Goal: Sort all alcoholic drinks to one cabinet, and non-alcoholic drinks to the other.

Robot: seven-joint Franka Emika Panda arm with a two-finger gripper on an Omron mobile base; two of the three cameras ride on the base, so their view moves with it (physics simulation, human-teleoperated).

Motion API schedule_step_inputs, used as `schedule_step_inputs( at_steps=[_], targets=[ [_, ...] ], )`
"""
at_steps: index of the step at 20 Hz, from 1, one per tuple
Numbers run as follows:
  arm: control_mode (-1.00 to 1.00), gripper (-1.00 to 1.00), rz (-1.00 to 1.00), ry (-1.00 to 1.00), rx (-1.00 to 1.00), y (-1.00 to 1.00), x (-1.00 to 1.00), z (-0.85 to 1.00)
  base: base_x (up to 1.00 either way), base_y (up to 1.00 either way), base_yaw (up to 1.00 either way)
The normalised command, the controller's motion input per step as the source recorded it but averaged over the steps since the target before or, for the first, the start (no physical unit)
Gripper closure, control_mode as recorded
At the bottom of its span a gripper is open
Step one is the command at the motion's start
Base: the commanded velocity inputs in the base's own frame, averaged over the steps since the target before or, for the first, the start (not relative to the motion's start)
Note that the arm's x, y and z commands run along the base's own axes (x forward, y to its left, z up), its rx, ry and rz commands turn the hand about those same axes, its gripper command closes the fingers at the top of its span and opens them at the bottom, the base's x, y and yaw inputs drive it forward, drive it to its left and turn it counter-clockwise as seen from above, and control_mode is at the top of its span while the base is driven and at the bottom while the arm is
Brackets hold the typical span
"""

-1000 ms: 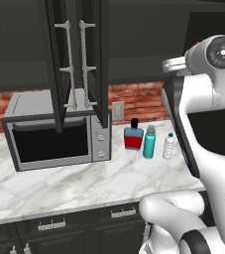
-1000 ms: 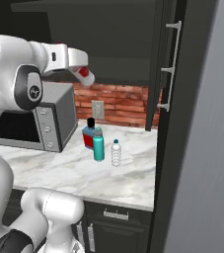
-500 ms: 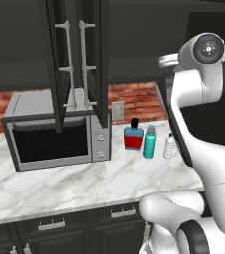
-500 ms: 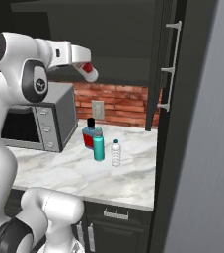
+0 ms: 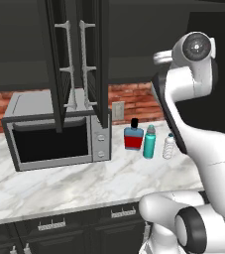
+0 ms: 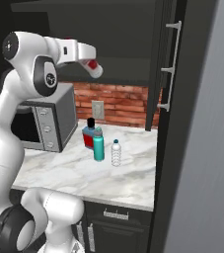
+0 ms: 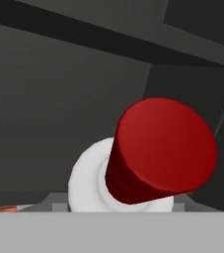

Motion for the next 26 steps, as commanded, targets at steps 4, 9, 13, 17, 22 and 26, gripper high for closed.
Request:
schedule_step_inputs(
  at_steps=[4, 9, 13, 17, 22, 26],
  targets=[
    [-1.00, 1.00, 0.00, -0.01, 0.00, -0.10, 0.34, -0.05, 0.00, 0.00, 0.00],
    [-1.00, 1.00, 0.00, -0.01, 0.00, -0.10, 0.32, -0.07, 0.00, 0.00, 0.00],
    [-1.00, 1.00, 0.00, 0.00, 0.00, -0.14, 0.32, -0.14, 0.00, 0.00, 0.00],
    [-1.00, 1.00, 0.00, 0.00, 0.00, -0.17, 0.29, -0.18, 0.00, 0.00, 0.00],
    [-1.00, 1.00, 0.00, 0.00, 0.00, -0.16, 0.31, -0.18, 0.00, 0.00, 0.00],
    [-1.00, 1.00, 0.00, 0.00, 0.00, -0.14, 0.35, -0.10, 0.00, 0.00, 0.00]
  ],
)
